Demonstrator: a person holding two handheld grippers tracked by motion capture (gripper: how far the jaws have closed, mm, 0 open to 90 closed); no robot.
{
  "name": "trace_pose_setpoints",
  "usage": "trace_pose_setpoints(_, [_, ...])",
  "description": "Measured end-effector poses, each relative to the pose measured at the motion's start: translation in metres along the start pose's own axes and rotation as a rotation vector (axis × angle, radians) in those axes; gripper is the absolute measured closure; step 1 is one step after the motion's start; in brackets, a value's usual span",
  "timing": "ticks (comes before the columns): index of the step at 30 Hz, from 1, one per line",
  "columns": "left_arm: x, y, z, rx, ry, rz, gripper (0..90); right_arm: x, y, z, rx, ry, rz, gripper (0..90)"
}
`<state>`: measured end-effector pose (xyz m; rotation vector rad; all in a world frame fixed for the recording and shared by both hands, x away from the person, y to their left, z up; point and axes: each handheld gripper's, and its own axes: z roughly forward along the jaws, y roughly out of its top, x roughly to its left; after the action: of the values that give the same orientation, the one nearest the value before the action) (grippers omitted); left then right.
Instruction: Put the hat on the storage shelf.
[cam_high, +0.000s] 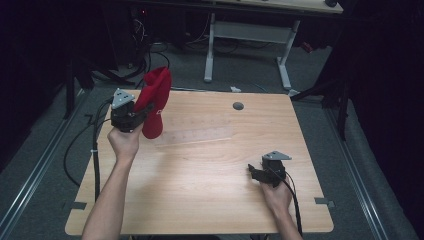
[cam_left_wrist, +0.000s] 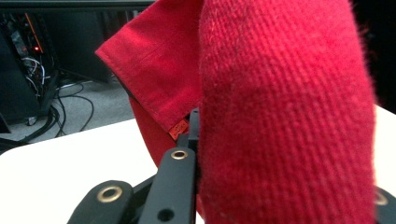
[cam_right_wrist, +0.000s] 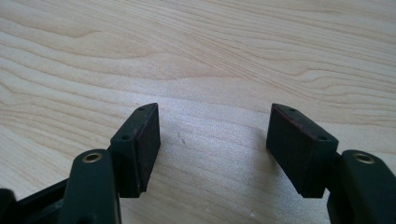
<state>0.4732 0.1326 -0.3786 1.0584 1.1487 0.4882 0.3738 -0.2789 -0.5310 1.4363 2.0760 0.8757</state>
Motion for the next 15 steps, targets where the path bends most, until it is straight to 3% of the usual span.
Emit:
trace_pose_setpoints(8, [0.0054, -0.0044, 0.0066, -0.014, 0.013, -0.002, 80.2, -0.0001, 0.0, 0.0, 0.0, 0.0, -0.001, 35.3])
trace_pose_setpoints(15, [0.0012, -0.008, 0.0067, -0.019, 0.01, 0.0, 80.1, 0.0, 0.0, 0.0, 0.001, 0.001, -0.002, 34.9])
